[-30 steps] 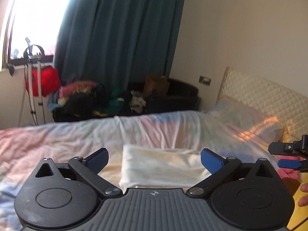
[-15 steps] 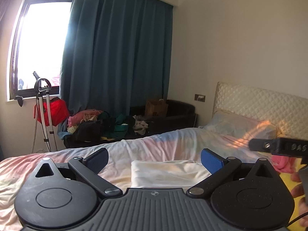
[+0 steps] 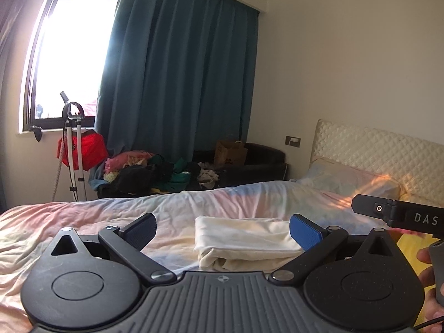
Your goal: Fold clothes
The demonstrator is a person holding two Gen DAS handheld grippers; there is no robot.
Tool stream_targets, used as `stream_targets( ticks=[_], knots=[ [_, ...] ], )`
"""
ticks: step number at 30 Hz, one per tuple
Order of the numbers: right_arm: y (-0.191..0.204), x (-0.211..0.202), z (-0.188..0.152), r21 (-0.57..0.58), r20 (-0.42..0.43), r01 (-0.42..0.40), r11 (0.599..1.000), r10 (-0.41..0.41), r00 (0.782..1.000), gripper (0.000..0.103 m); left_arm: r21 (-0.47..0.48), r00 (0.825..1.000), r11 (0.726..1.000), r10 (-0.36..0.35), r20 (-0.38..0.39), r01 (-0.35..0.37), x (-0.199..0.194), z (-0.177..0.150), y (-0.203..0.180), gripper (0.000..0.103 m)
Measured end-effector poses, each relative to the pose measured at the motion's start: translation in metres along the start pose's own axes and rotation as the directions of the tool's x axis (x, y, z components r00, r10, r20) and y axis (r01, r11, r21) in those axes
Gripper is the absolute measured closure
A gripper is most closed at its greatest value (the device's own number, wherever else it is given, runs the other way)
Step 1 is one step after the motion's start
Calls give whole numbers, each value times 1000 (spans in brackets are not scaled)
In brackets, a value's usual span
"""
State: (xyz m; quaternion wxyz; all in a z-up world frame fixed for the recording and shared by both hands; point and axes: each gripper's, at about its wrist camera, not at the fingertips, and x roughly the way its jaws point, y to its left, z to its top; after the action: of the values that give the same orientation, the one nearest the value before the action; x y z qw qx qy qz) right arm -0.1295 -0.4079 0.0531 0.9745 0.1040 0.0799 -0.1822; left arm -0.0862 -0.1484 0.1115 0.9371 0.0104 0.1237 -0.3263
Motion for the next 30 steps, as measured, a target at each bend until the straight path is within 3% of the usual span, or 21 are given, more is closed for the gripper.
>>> stream_targets(
  ticks=[13, 30],
  knots=[
    [7, 6, -35, -17, -18, 66, 998, -66, 998, 0, -33, 1000, 999, 13, -11, -13, 10, -31, 17, 0],
    [-5, 12, -54, -19, -64, 109, 994, -110, 992, 0, -21, 998, 998, 54, -36, -54, 24, -43, 19, 0]
  ],
)
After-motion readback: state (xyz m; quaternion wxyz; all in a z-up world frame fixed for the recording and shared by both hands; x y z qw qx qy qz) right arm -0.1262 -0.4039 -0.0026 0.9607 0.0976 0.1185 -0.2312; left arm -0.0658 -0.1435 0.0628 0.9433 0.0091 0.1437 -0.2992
